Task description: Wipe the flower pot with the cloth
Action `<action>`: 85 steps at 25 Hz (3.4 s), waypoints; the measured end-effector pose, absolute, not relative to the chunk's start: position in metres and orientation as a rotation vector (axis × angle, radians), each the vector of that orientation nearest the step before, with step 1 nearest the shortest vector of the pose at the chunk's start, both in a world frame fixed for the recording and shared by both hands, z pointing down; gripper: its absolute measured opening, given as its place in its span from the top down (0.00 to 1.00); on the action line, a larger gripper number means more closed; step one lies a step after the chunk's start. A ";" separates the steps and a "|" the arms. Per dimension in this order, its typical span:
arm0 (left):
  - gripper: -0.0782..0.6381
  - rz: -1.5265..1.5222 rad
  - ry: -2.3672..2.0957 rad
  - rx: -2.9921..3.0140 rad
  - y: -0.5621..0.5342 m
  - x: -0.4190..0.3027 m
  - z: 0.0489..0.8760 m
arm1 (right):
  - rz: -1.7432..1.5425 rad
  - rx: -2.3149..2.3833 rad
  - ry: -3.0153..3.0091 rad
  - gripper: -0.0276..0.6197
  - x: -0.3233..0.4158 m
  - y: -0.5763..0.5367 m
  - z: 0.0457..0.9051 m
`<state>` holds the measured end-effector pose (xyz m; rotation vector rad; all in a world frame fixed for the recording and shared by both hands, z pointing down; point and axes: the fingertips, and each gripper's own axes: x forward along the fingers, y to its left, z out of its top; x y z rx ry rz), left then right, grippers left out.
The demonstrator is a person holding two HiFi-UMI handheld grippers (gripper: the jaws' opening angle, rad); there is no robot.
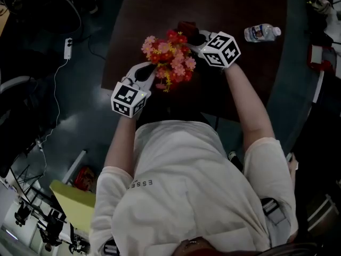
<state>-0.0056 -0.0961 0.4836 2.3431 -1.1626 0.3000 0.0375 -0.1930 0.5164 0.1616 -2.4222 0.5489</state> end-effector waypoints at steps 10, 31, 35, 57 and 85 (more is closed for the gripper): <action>0.87 0.176 -1.300 2.214 -0.101 -0.009 0.482 | 0.871 -0.301 -2.336 0.89 -0.019 -0.189 0.541; 0.87 0.130 -1.437 2.132 -0.103 -0.018 0.484 | 0.990 -0.199 -2.313 0.89 0.042 -0.172 0.542; 0.87 0.139 -1.449 2.108 -0.100 -0.021 0.486 | 0.950 -0.008 -2.292 0.89 0.065 -0.160 0.544; 0.87 0.228 -1.241 2.399 -0.103 -0.052 0.471 | 0.699 1.330 -2.190 0.89 0.124 -0.096 0.532; 0.87 0.281 -0.767 2.636 -0.047 -0.168 0.465 | 0.846 1.483 -2.061 0.89 -0.091 -0.061 0.541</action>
